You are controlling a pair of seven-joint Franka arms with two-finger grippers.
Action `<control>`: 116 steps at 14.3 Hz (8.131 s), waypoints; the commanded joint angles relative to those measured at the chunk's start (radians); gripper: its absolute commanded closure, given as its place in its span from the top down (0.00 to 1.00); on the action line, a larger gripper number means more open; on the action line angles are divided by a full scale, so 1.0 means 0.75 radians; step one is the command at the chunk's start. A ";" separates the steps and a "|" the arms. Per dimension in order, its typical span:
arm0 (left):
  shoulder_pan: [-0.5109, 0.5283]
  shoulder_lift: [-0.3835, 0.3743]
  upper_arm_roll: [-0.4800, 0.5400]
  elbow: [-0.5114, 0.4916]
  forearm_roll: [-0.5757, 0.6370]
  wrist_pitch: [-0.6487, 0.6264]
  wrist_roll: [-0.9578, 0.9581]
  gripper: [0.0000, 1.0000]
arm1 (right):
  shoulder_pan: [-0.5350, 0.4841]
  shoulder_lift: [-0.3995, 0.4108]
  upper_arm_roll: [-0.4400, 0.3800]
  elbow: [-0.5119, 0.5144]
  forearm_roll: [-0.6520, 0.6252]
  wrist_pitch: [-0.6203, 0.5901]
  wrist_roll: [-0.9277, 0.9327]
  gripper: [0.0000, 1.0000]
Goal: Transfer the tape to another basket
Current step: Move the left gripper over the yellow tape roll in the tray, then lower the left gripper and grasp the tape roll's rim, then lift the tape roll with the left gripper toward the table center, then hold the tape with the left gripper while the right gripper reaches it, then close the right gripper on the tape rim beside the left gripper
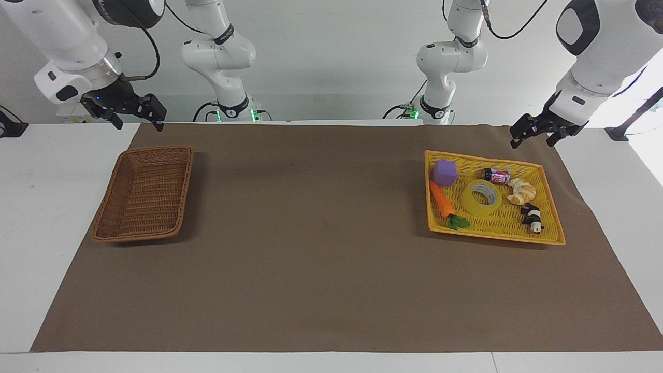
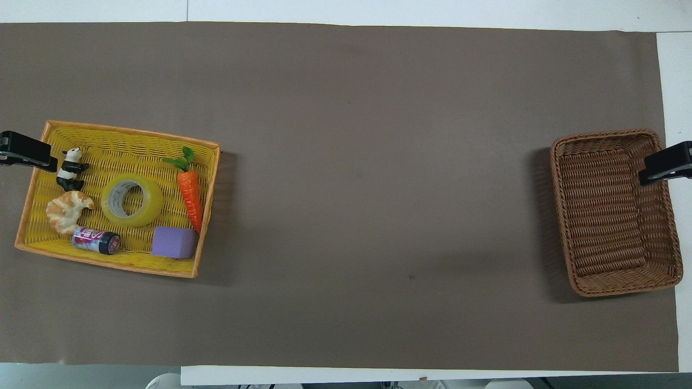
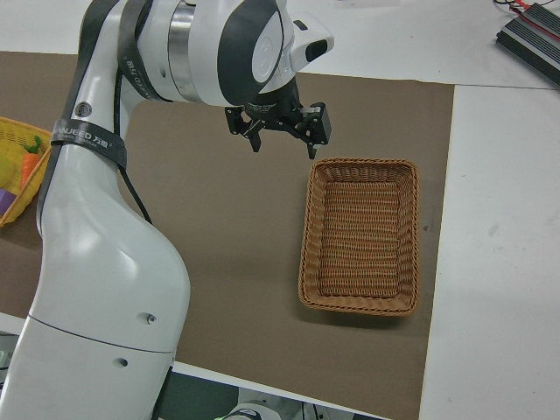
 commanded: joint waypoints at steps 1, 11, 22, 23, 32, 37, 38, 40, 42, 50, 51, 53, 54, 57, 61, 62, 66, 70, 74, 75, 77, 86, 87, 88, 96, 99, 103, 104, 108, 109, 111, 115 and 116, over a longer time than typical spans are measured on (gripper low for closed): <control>-0.028 -0.032 0.016 -0.057 0.008 0.031 0.012 1.00 | -0.009 -0.016 0.006 -0.008 -0.006 -0.003 -0.021 1.00; -0.012 -0.231 0.013 -0.590 0.008 0.519 0.020 1.00 | -0.007 -0.016 0.006 -0.008 -0.006 -0.003 -0.021 1.00; 0.086 -0.090 0.013 -0.919 0.008 0.976 0.038 0.99 | -0.007 -0.016 0.006 -0.008 -0.006 -0.003 -0.021 1.00; 0.098 -0.077 0.013 -0.919 0.008 1.011 0.038 0.99 | -0.007 -0.016 0.006 -0.008 -0.006 -0.003 -0.021 1.00; 0.115 0.004 0.013 -1.000 0.008 1.275 0.130 0.98 | -0.007 -0.016 0.006 -0.008 -0.006 -0.003 -0.023 1.00; 0.107 0.035 0.011 -1.041 0.008 1.281 0.161 0.91 | -0.007 -0.016 0.006 -0.008 -0.006 -0.003 -0.021 1.00; 0.103 0.035 0.011 -1.041 0.008 1.281 0.155 0.77 | -0.009 -0.016 0.006 -0.008 -0.006 -0.003 -0.021 1.00; 0.109 0.035 0.011 -1.041 0.008 1.281 0.165 0.45 | -0.009 -0.016 0.006 -0.008 -0.006 -0.003 -0.021 1.00; 0.107 0.039 0.011 -1.041 0.008 1.291 0.171 0.25 | -0.009 -0.016 0.006 -0.008 -0.006 -0.003 -0.021 1.00; 0.046 0.094 0.003 -0.642 -0.061 0.857 0.192 0.00 | -0.007 -0.016 0.006 -0.008 -0.006 -0.003 -0.021 1.00; 0.033 0.133 0.003 -0.529 -0.148 0.746 0.192 0.00 | -0.007 -0.016 0.006 -0.008 -0.006 -0.003 -0.021 1.00; -0.014 0.186 0.005 -0.365 -0.373 0.576 0.131 0.01 | -0.007 -0.016 0.006 -0.008 -0.006 -0.003 -0.021 1.00; -0.062 0.193 0.003 -0.342 -0.425 0.535 0.066 0.01 | -0.007 -0.016 0.006 -0.008 -0.006 -0.003 -0.023 1.00; -0.320 0.193 0.003 -0.334 -0.440 0.573 -0.216 0.00 | -0.007 -0.016 0.006 -0.008 -0.006 -0.003 -0.023 1.00; -0.674 0.197 0.003 -0.297 -0.531 0.734 -0.595 0.01 | -0.009 -0.016 0.006 -0.008 -0.006 -0.003 -0.023 1.00; -0.725 0.197 0.003 -0.297 -0.534 0.753 -0.610 0.00 | -0.007 -0.018 0.006 -0.012 -0.006 -0.013 -0.023 1.00; -0.773 0.197 0.005 -0.301 -0.530 0.739 -0.610 0.00 | -0.013 -0.041 0.016 -0.016 0.006 -0.036 -0.037 1.00; -0.762 0.197 0.005 -0.295 -0.530 0.751 -0.610 0.00 | -0.002 -0.094 0.016 -0.181 0.281 0.193 -0.129 1.00; -0.758 0.197 0.007 -0.297 -0.530 0.753 -0.610 0.00 | -0.002 -0.053 0.016 -0.300 0.760 0.326 -0.170 1.00; -0.756 0.197 0.009 -0.301 -0.530 0.749 -0.608 0.00 | -0.002 -0.015 0.016 -0.314 0.891 0.343 -0.172 1.00; -0.734 0.205 0.007 -0.287 -0.530 0.759 -0.606 0.00 | 0.000 0.076 0.016 -0.347 1.224 0.385 -0.185 1.00; -0.726 0.246 0.009 -0.227 -0.534 0.821 -0.614 0.01 | 0.431 0.260 0.018 -0.433 1.708 0.966 -0.178 1.00; -0.724 0.246 0.009 -0.229 -0.532 0.829 -0.614 0.01 | 0.468 0.262 0.018 -0.433 1.708 0.995 -0.178 1.00; -0.724 0.246 0.009 -0.231 -0.530 0.827 -0.614 0.01 | 0.482 0.260 0.018 -0.439 1.708 1.013 -0.178 1.00; -0.722 0.246 0.011 -0.232 -0.532 0.829 -0.616 0.01 | 0.611 0.289 0.018 -0.460 1.712 1.132 -0.168 1.00; -0.724 0.246 0.011 -0.229 -0.532 0.831 -0.618 0.01 | 0.619 0.289 0.018 -0.460 1.712 1.130 -0.115 1.00; -0.722 0.246 0.011 -0.229 -0.532 0.829 -0.618 0.01 | 0.632 0.289 0.018 -0.460 1.710 1.120 -0.107 1.00; -0.722 0.246 0.011 -0.229 -0.532 0.829 -0.618 0.01 | 0.634 0.287 0.018 -0.460 1.710 1.116 -0.105 1.00; -0.722 0.246 0.011 -0.229 -0.532 0.829 -0.618 0.02 | 0.638 0.287 0.018 -0.460 1.710 1.112 -0.105 1.00; -0.722 0.246 0.011 -0.231 -0.530 0.829 -0.618 0.02 | 0.652 0.287 0.018 -0.460 1.710 1.112 -0.103 1.00; -0.722 0.246 0.011 -0.232 -0.530 0.829 -0.618 0.02 | 0.658 0.287 0.018 -0.460 1.710 1.112 -0.091 1.00; -0.722 0.246 0.013 -0.229 -0.530 0.827 -0.616 0.02 | 0.660 0.287 0.018 -0.460 1.708 1.112 -0.095 0.85; -0.722 0.246 0.013 -0.231 -0.530 0.827 -0.616 0.02 | 0.660 0.287 0.018 -0.460 1.706 1.112 -0.099 0.80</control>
